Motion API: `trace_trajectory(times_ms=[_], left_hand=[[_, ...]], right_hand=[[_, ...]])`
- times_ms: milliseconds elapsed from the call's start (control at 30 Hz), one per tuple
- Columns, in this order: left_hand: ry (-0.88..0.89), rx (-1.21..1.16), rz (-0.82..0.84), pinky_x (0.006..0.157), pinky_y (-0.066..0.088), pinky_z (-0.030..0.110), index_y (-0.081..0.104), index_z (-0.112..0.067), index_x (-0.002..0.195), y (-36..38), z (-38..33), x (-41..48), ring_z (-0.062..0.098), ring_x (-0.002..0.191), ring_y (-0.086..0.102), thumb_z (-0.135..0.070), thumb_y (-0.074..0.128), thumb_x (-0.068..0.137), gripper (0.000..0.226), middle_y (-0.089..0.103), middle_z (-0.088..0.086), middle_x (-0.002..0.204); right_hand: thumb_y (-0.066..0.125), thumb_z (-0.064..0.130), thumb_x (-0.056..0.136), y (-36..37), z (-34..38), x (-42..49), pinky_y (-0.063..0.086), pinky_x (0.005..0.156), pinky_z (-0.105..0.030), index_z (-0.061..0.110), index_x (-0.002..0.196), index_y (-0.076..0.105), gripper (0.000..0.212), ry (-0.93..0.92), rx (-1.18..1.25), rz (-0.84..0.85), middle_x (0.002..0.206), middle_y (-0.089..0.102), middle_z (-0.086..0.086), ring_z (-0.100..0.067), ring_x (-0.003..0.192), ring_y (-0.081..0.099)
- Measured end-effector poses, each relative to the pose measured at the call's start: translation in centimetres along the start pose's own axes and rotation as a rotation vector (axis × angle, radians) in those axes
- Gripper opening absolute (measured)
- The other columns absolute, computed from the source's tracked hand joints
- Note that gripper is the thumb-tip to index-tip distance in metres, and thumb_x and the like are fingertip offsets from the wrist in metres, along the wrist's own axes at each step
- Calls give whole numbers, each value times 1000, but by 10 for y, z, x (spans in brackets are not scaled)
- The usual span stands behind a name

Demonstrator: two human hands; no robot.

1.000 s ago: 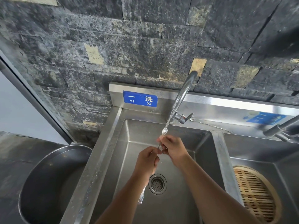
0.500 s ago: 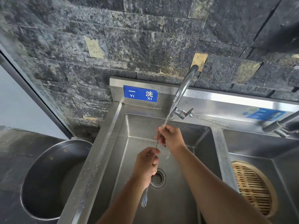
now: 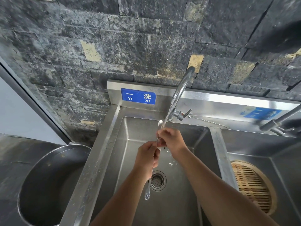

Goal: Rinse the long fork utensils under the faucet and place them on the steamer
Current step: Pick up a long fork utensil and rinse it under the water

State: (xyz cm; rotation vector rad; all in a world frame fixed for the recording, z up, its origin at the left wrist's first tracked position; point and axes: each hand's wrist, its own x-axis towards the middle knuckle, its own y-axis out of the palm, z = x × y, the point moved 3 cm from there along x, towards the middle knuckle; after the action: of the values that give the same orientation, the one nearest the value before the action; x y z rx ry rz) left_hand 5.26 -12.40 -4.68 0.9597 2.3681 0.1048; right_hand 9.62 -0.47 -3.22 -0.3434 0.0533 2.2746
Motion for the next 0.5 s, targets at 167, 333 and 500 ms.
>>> trace_trajectory(times_ms=[167, 333, 500], left_hand=[[45, 40, 16, 42, 15, 19, 65, -1, 88, 6, -7, 9, 10, 38, 25, -4, 42, 99, 26, 42, 2, 58], [95, 59, 54, 43, 19, 22, 59, -1, 78, 10, -18, 23, 14, 43, 31, -5, 45, 99, 26, 43, 6, 59], [129, 91, 177, 50, 38, 28, 67, -5, 85, 26, -23, 27, 15, 50, 46, -1, 54, 96, 18, 57, 5, 59]], right_hand=[[63, 11, 90, -5, -8, 0, 49, 51, -24, 9, 80, 67, 12, -28, -117, -14, 57, 63, 6, -7, 54, 63], [65, 12, 90, -8, -1, 6, 51, 55, -27, 16, 72, 64, 18, -43, -130, -12, 56, 64, 7, -7, 56, 62], [60, 3, 92, -27, 8, 8, 58, 77, -54, 5, 72, 62, 20, -61, -99, -58, 65, 61, -12, -25, 67, 62]])
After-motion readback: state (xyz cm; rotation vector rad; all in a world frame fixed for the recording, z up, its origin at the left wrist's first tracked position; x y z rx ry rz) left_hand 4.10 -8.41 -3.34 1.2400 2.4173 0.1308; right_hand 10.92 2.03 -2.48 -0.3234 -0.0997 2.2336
